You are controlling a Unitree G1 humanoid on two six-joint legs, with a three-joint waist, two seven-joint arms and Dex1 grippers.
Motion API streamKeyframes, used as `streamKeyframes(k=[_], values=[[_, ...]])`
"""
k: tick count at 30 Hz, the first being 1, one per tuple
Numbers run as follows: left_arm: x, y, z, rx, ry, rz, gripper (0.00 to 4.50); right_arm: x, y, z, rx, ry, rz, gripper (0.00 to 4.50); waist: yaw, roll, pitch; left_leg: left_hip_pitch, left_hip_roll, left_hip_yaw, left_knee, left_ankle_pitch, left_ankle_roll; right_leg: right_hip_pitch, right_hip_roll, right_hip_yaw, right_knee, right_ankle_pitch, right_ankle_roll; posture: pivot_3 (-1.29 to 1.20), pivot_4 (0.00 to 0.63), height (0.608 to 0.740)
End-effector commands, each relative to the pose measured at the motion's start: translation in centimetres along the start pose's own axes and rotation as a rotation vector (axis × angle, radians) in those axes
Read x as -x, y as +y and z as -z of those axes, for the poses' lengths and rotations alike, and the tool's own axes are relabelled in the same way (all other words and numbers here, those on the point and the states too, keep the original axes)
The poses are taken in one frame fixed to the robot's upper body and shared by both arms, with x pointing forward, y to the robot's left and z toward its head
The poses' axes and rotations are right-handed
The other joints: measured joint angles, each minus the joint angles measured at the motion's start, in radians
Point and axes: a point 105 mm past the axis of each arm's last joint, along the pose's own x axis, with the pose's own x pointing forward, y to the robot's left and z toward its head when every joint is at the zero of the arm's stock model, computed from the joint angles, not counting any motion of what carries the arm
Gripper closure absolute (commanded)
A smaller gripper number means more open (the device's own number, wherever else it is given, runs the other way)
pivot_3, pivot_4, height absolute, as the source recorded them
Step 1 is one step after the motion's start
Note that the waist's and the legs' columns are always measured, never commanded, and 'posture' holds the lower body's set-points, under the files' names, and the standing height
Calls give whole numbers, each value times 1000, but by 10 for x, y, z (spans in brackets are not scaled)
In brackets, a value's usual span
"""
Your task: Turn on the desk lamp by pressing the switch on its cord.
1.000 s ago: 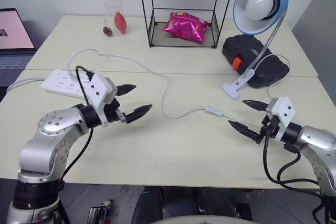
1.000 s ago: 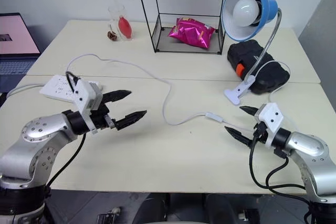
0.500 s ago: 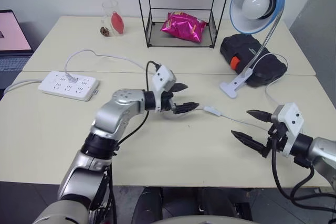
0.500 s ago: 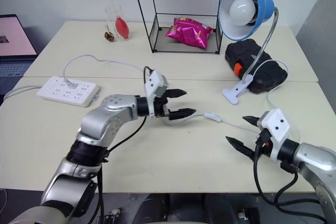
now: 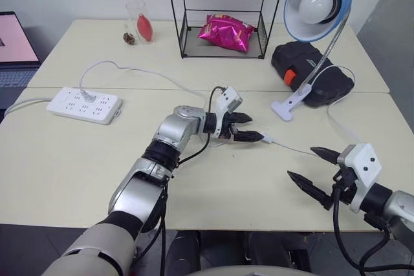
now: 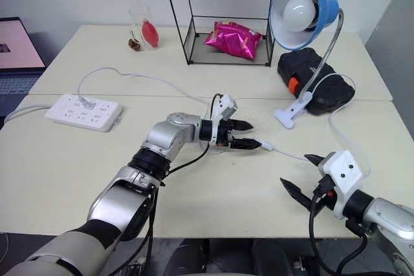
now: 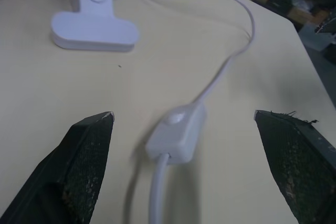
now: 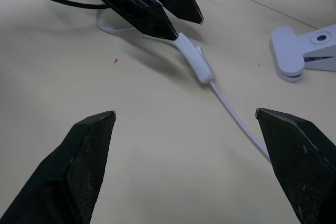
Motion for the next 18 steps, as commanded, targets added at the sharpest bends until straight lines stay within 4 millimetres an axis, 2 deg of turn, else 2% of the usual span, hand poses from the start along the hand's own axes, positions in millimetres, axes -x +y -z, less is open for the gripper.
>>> streamKeyframes(k=[1,8,18], values=[[1,1,-5,5,17,15,27,4,3,-12,47,-41,13,0,1,0,0,0,0,0,0,0,0,0,0,0,0,0,0,0,150,740],[3,5,3,45,40,10,27,4,6,-11,41,-46,12,0,2,0,0,0,0,0,0,0,0,0,0,0,0,0,0,0,150,740],[-8,2,0,106,10,27,27,2,7,-10,39,-43,6,0,2,0,0,0,0,0,1,0,0,0,0,0,0,0,0,0,150,740]])
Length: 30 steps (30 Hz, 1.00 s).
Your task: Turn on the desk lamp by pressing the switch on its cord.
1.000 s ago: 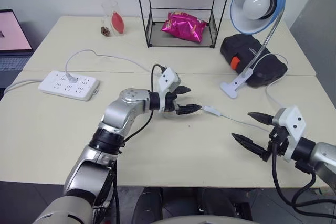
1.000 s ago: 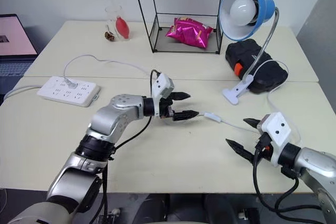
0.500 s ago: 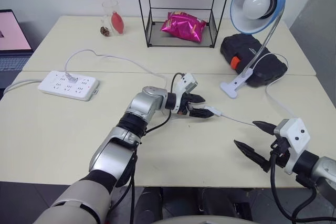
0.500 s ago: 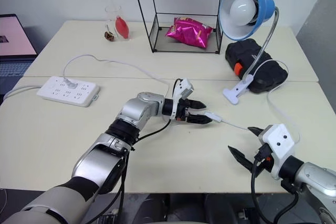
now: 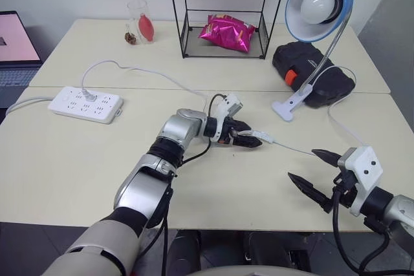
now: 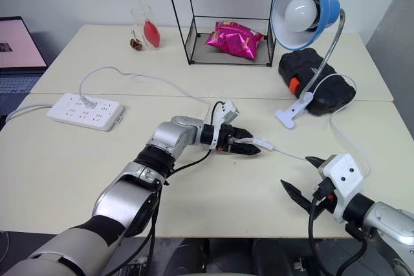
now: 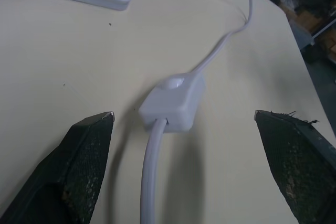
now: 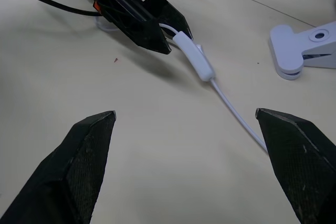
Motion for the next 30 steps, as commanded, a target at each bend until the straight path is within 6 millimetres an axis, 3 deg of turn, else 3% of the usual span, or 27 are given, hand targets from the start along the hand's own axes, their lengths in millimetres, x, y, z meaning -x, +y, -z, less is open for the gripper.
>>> streamKeyframes(k=[1,3,6,19,25,30], values=[[-2,-2,-9,-8,-14,17,27,1,5,-9,41,-36,-10,0,0,0,0,0,0,0,0,0,0,0,0,0,0,0,0,0,150,740],[-3,-3,-6,1,0,23,27,1,5,-9,42,-34,-11,0,0,0,0,0,0,0,0,0,0,0,0,0,0,0,0,0,150,740],[-5,-3,-5,11,2,24,517,1,5,-9,43,-35,-10,0,0,0,0,0,0,0,0,0,0,0,0,0,0,0,0,0,150,740],[-11,-1,-6,-12,-12,-1,3327,0,10,-6,42,-28,-18,0,1,0,0,0,0,0,0,0,0,0,0,0,0,0,0,0,150,740],[-6,-3,-2,-74,-4,5,3414,-1,11,-6,46,-30,-23,0,0,0,0,0,0,0,0,0,0,0,0,0,0,0,0,0,150,740],[9,-1,-13,-242,-88,-61,3414,-2,11,-10,43,-44,-29,0,0,0,0,1,1,0,0,0,0,0,0,0,1,0,0,0,150,740]])
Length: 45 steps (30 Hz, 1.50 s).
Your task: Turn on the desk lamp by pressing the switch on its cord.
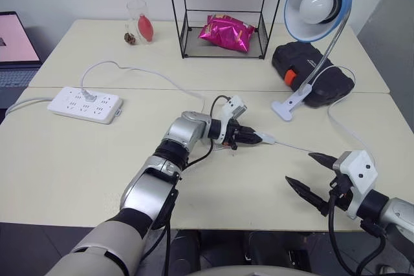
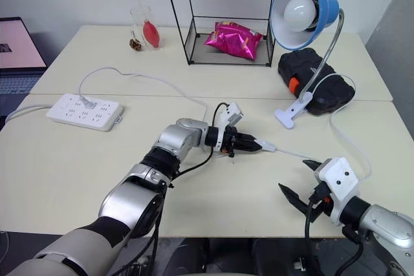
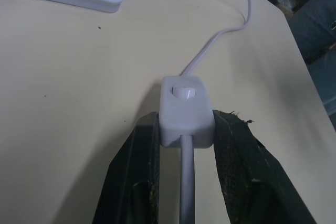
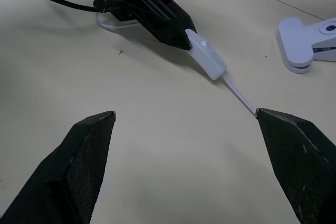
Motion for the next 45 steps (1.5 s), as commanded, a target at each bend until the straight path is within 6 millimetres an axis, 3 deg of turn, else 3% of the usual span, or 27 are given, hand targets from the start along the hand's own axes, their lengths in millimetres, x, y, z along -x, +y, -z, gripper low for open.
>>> streamKeyframes(k=[1,7,9,16,20,28,36,45], values=[[14,1,-22,-197,-91,-69,3414,0,7,-16,29,-63,-20,0,1,0,0,0,0,0,0,0,0,0,0,0,0,0,0,0,150,740],[42,-10,-30,-507,-205,-163,3414,-1,13,-19,-12,-91,-47,0,3,0,0,1,1,0,0,0,0,0,0,0,0,2,-4,0,150,740],[55,-13,-43,-584,-306,-253,3414,-2,16,-16,-48,-87,-54,0,4,0,0,1,1,0,0,0,0,1,-1,0,0,2,-4,0,150,740],[79,-31,-58,-530,-492,-339,3414,-7,31,-4,-328,-84,-73,0,5,0,0,1,1,0,0,0,0,1,-1,0,0,2,-3,0,150,740],[83,-43,-50,-512,-491,-312,3414,-23,33,-9,-587,-168,-36,0,2,0,-1,2,1,0,0,0,0,1,-1,0,1,2,-3,0,150,740],[79,-58,-40,-547,-453,-224,3414,-54,27,-33,-891,-325,-58,0,0,0,-1,4,2,0,0,0,0,1,1,1,3,0,0,0,150,740],[77,-66,-35,-550,-442,-200,3414,-80,31,-51,-1029,-363,-146,0,0,1,-1,2,2,0,-1,0,1,0,1,1,2,1,-3,0,150,740],[82,-64,-30,-550,-399,-212,3414,-94,22,-65,-1084,-424,-150,0,-1,1,-1,2,2,0,-1,0,1,-1,1,1,2,1,-2,0,150,740]])
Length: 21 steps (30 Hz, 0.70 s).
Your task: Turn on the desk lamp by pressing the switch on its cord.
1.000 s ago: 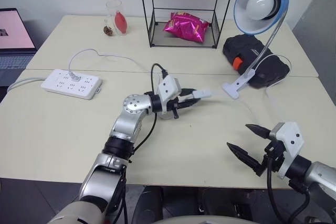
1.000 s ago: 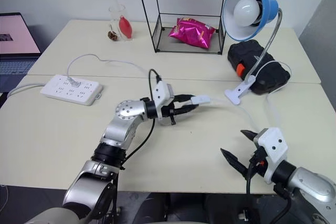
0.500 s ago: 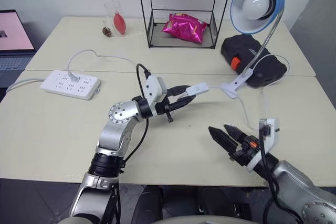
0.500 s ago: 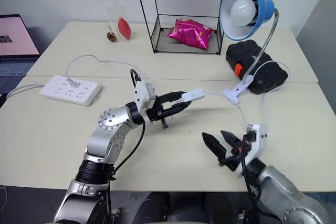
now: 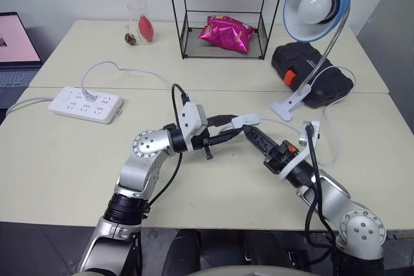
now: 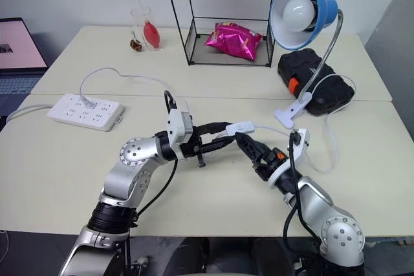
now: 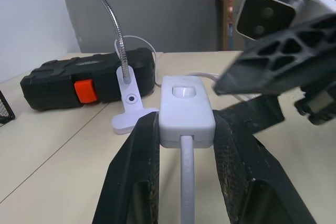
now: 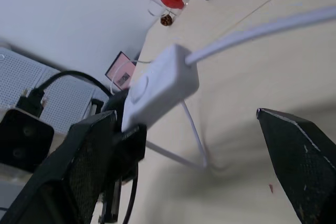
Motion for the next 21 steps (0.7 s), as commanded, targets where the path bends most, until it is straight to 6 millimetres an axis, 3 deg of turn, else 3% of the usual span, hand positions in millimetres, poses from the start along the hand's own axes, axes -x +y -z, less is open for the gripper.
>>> streamKeyframes(k=[1,13,16,21], values=[[0,-2,-10,-29,-21,-1,3414,-3,9,-5,-21,-36,-38,0,0,0,0,0,0,0,0,0,0,0,0,0,0,0,0,0,150,740],[1,-5,-10,-26,-16,-2,3414,-8,13,-4,-47,-45,-58,0,0,0,0,-5,0,0,-1,0,0,-5,0,0,0,2,-3,0,150,740],[1,-5,-10,-29,-15,2,3414,-9,14,-1,-41,-31,-62,496,0,0,0,-6,0,0,-1,0,0,-5,0,0,0,2,-3,0,150,740],[0,-8,-12,-39,-19,15,3414,-11,15,1,-47,-27,-62,1719,0,0,0,-6,0,0,-1,0,0,-6,0,0,0,2,-3,0,150,740]])
